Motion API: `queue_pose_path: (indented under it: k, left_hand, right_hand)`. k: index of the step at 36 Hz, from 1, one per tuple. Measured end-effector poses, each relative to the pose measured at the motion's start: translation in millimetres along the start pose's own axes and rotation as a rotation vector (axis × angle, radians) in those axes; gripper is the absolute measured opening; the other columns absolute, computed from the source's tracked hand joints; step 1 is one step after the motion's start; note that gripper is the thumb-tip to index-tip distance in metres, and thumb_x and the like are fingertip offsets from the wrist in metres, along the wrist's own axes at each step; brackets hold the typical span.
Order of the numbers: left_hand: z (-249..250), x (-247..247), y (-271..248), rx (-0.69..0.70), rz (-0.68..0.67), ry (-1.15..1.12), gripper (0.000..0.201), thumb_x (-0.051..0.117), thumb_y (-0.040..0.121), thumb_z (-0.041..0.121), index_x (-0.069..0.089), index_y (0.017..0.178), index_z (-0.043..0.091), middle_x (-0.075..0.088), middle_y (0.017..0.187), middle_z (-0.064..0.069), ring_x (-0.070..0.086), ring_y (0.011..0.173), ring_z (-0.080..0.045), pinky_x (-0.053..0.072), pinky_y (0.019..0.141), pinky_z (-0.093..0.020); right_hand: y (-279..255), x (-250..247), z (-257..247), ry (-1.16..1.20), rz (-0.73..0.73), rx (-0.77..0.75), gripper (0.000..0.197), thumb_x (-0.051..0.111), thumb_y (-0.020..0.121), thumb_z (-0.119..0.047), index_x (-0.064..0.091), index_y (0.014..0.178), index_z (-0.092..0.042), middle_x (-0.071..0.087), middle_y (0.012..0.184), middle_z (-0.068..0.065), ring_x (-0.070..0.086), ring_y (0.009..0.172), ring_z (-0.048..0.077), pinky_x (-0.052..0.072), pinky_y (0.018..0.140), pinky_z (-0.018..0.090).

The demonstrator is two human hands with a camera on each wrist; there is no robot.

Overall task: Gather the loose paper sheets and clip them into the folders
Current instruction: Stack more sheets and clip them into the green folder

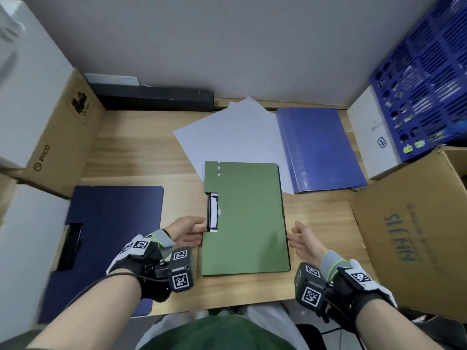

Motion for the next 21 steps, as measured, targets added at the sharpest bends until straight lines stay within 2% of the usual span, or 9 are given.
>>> queue_pose_path:
  k: [3,5,8,10,12,15,16,18,21]
  left_hand:
    - [-5,11,1,0.045,-0.073,0.032,0.007,0.063,0.088,0.025,0.063,0.083,0.019,0.063,0.066,0.003,0.056,0.066,-0.012,0.046,0.064,-0.023]
    - [-8,21,-2,0.096,-0.151,0.066,0.006,0.066,0.086,0.015,0.066,0.090,0.011,0.068,0.082,-0.007,0.065,0.068,-0.017,0.055,0.069,-0.028]
    - [-10,23,-10,0.173,-0.190,0.134,0.039,0.071,0.078,0.016,0.062,0.111,-0.003,0.067,0.107,-0.021,0.067,0.079,-0.025,0.056,0.079,-0.036]
    - [-5,20,-15,0.211,-0.191,0.134,0.040,0.071,0.079,0.016,0.061,0.112,-0.004,0.067,0.108,-0.022,0.068,0.077,-0.024,0.057,0.079,-0.036]
    - [1,13,-17,0.243,-0.194,0.095,0.047,0.072,0.071,0.020,0.063,0.111,-0.003,0.068,0.106,-0.021,0.069,0.080,-0.026,0.057,0.079,-0.037]
    - [14,0,-20,0.302,-0.190,0.049,0.042,0.071,0.070,0.021,0.065,0.106,-0.001,0.070,0.100,-0.020,0.070,0.077,-0.026,0.058,0.075,-0.036]
    - [19,-4,-22,0.322,-0.188,0.023,0.037,0.071,0.073,0.019,0.065,0.104,0.001,0.070,0.097,-0.019,0.070,0.075,-0.024,0.059,0.072,-0.034]
    - [29,-11,-24,0.362,-0.170,-0.026,0.027,0.069,0.080,0.014,0.062,0.104,0.002,0.068,0.093,-0.017,0.070,0.070,-0.023,0.058,0.071,-0.034]
    - [49,-17,-25,0.439,-0.097,-0.063,0.036,0.070,0.077,0.017,0.059,0.107,0.002,0.065,0.096,-0.019,0.067,0.077,-0.027,0.053,0.085,-0.043]
  right_hand:
    - [-4,2,1,0.017,-0.007,0.017,0.040,0.035,0.101,-0.038,0.046,0.127,-0.010,0.051,0.138,0.015,0.043,0.132,0.029,0.024,0.112,0.038]
    - [-3,8,7,0.001,-0.033,0.030,0.032,0.036,0.102,-0.034,0.047,0.122,-0.011,0.051,0.138,0.016,0.042,0.133,0.028,0.026,0.111,0.036]
    - [-1,24,21,-0.045,-0.080,0.037,0.032,0.040,0.101,-0.026,0.050,0.127,-0.010,0.055,0.133,0.013,0.048,0.127,0.027,0.033,0.106,0.039]
    - [-3,33,26,-0.052,-0.111,0.033,0.021,0.041,0.099,-0.022,0.058,0.108,-0.014,0.065,0.115,0.006,0.058,0.105,0.021,0.041,0.086,0.033]
    - [-4,41,26,-0.022,-0.127,0.015,0.020,0.042,0.098,-0.019,0.059,0.090,-0.015,0.069,0.085,-0.001,0.060,0.086,0.017,0.040,0.072,0.029]
    - [-12,47,14,-0.021,-0.152,-0.030,0.024,0.044,0.097,-0.018,0.053,0.075,-0.015,0.055,0.059,-0.005,0.060,0.057,0.011,0.043,0.054,0.024]
    - [-16,47,9,-0.020,-0.161,-0.053,0.024,0.045,0.098,-0.020,0.056,0.079,-0.013,0.058,0.061,-0.004,0.061,0.053,0.011,0.046,0.051,0.023]
    - [-21,48,2,-0.018,-0.201,-0.082,0.025,0.045,0.100,-0.028,0.064,0.100,-0.012,0.071,0.075,-0.001,0.068,0.060,0.012,0.053,0.055,0.024]
    - [-31,49,-8,-0.009,-0.268,-0.103,0.025,0.048,0.099,-0.029,0.060,0.112,-0.012,0.074,0.096,0.007,0.073,0.079,0.019,0.057,0.071,0.030]
Point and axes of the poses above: each hand's wrist, its own y-axis towards the middle knuckle, its own x-axis out of the palm, z = x × y, the point moved 8 cm from there along y, towards the middle knuckle
